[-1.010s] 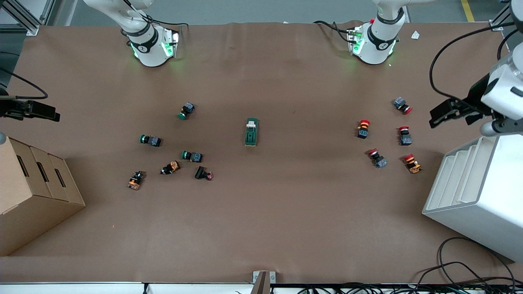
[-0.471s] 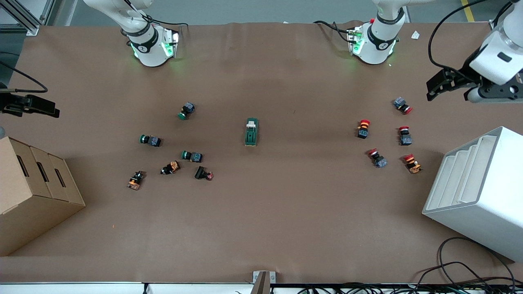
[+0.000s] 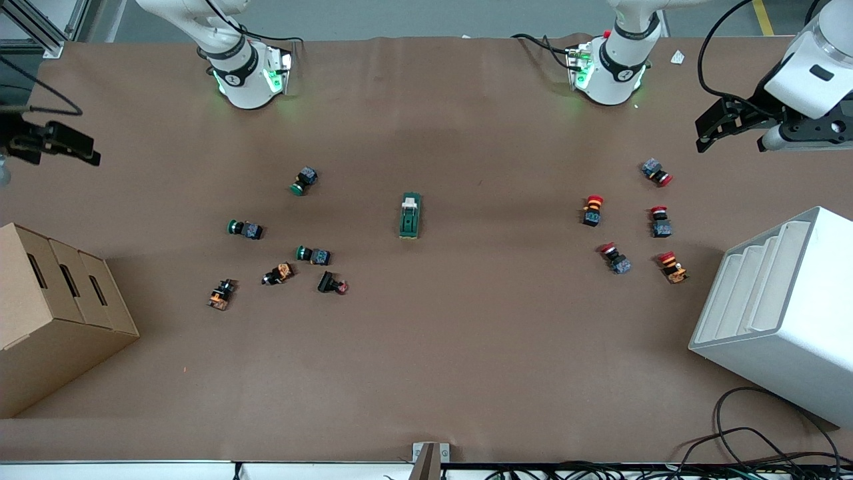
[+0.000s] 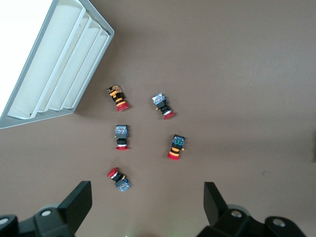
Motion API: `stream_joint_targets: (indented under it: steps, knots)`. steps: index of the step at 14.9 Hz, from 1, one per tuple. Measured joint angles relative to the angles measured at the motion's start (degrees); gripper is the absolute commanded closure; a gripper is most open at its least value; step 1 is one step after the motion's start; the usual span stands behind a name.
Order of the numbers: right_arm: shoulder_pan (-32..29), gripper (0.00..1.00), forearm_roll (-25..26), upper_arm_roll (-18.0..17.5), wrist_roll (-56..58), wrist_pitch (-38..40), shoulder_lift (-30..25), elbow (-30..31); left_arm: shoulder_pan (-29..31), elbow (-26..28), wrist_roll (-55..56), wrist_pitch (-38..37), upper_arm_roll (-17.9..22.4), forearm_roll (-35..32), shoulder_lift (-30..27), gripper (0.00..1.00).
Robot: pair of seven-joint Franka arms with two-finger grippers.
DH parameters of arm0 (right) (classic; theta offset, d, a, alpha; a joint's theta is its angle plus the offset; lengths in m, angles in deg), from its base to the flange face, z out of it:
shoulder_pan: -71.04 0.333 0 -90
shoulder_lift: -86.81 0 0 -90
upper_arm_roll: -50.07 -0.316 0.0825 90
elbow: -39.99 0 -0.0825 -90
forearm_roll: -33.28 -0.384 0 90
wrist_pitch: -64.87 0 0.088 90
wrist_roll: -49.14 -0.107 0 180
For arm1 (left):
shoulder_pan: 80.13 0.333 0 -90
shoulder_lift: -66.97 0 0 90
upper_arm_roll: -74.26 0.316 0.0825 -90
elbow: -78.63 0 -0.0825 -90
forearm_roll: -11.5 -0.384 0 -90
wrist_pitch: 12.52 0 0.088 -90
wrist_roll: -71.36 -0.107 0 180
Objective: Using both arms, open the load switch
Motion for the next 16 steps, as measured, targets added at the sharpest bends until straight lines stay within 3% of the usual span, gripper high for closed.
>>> stream_joint_targets:
  steps: [4, 16]
  knots:
    - [0.0, 0.00, 0.0, 0.0, 0.0, -0.7, -3.7, 2.9, 0.1, -1.6, 0.0, 0.3, 0.1, 0.0, 1.5, 0.00]
    - [0.0, 0.00, -2.0, 0.2, 0.0, -1.4, -4.3, 2.9, 0.1, -4.8, 0.0, -3.5, 0.1, 0.0, 2.3, 0.00]
